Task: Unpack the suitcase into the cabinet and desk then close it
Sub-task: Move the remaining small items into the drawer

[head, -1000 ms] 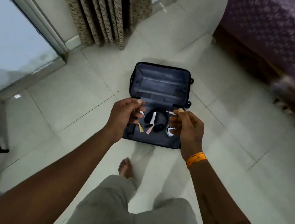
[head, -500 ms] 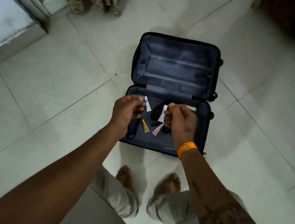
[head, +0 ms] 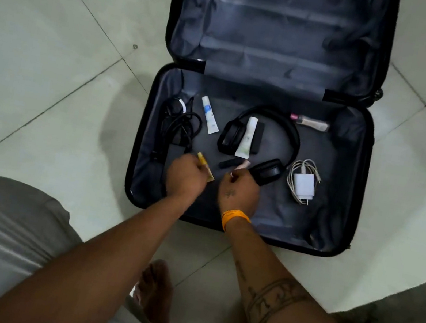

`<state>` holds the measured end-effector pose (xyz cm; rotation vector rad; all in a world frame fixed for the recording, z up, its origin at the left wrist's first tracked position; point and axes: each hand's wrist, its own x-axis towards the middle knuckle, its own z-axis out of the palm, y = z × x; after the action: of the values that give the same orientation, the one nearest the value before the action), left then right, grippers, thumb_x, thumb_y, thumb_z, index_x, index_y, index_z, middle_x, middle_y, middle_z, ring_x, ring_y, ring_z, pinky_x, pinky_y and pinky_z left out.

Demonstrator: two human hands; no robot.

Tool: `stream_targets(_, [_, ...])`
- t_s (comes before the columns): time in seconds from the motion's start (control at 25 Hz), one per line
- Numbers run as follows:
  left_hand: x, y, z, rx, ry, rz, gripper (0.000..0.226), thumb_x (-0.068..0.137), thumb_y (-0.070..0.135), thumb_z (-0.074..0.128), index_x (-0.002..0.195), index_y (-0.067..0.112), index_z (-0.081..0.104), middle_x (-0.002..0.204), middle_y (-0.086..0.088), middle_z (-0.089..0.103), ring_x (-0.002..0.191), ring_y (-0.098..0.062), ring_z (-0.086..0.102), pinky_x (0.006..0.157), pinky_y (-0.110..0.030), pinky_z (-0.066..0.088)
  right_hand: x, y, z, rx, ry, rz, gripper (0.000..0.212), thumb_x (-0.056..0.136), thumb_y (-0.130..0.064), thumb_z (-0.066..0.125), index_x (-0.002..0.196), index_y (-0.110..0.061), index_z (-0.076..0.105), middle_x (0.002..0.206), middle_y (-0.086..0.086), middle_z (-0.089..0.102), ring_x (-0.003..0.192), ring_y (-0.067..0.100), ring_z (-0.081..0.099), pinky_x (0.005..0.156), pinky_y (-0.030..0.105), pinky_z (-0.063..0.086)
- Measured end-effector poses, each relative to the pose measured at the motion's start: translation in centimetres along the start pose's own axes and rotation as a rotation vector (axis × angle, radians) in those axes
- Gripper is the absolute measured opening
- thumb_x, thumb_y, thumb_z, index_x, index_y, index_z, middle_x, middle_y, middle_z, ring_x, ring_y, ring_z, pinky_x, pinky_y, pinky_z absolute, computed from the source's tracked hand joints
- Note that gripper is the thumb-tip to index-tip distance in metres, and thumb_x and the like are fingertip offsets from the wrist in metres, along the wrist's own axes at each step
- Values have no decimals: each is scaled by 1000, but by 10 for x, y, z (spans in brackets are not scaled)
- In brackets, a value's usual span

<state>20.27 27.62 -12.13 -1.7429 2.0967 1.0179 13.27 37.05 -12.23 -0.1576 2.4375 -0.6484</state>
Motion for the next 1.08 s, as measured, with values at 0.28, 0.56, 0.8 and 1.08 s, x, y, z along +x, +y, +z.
stream_targets(0.28, [25, 11, 3, 254, 53, 165, 44, 92, 41, 76, 112, 6, 59, 109, -20, 71, 103, -42, 68, 72, -42, 50, 12, 16, 11, -440, -47, -227, 58, 105, -22, 46, 159, -6, 29, 131, 15, 58, 107, 41, 66, 71, 42, 46])
stream_targets(0.56, [25, 3, 6, 329, 39, 250, 32, 92, 31, 73, 111, 9, 61, 109, -17, 71, 102, -41, 68, 69, -39, 46, 21, 2, 16, -283, 66, -152, 35, 103, -28, 56, 128, -5, 51, 125, 18, 57, 107, 41, 64, 78, 45, 52])
stream_targets(0.8, [22, 18, -5, -59, 118, 160, 22, 83, 9, 61, 104, 9, 54, 90, -7, 62, 83, -33, 61, 63, -35, 42, 30, -9, 17, 108, 189, 52, 20, 100, -23, 53, 111, -9, 44, 102, 22, 70, 93, 47, 68, 68, 41, 45])
stream_targets(1.08, [72, 68, -25, -33, 220, 167, 30, 90, 23, 60, 117, 10, 62, 115, -17, 71, 107, -42, 67, 81, -41, 51, 34, 0, 22, 226, 205, 168, 21, 95, -29, 66, 102, -10, 68, 100, 19, 76, 99, 42, 69, 78, 40, 50])
